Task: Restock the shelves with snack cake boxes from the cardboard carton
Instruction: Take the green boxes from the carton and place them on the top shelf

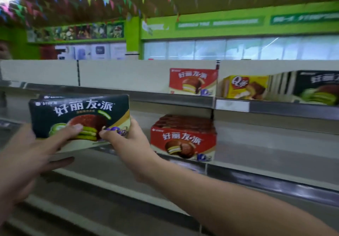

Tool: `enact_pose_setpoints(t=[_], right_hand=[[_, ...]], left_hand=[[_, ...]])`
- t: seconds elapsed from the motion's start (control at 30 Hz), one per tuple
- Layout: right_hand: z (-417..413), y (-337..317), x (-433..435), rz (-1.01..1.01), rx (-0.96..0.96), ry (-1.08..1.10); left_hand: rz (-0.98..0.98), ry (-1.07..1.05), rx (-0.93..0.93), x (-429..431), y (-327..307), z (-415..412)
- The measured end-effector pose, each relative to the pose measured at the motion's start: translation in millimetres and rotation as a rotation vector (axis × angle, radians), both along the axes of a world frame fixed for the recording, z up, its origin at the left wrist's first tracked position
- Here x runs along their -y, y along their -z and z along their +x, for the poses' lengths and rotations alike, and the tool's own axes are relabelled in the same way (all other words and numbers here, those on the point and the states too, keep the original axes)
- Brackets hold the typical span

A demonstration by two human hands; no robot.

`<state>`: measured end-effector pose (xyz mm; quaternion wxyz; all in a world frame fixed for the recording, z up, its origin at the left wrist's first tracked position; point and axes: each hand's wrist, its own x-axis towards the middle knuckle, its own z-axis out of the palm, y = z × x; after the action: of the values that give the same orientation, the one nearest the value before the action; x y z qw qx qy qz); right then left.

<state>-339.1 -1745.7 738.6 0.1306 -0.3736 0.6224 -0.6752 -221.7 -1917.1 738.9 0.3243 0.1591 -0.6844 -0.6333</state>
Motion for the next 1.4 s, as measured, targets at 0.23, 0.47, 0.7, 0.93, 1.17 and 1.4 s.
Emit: enact_pose_setpoints(t=[0.23, 0.47, 0.7, 0.93, 1.17, 1.4], right_hand=[[-24, -55, -57, -0.074, -0.094, 0.133], [-46, -96, -132, -0.115, -0.171, 0.25], [-68, -122, -211, -0.164, -0.223, 0.402], [-87, -139, -294, -0.205, -0.251, 0.501], [-93, -158, -377, -0.231, -0.303, 0.617], [-91, -177, -460, -0.249, -0.353, 0.744]], left_hand=[[-0.099, 0.077, -0.093, -55, -55, -42], [-0.221, 0.149, -0.341, -129, -105, -83], [-0.261, 0.331, -0.364, -204, -135, -121], [-0.249, 0.438, -0.386, -281, -158, -158], [-0.29, 0.546, -0.404, -358, -184, -182], [-0.331, 0.636, -0.454, -440, -205, -197]])
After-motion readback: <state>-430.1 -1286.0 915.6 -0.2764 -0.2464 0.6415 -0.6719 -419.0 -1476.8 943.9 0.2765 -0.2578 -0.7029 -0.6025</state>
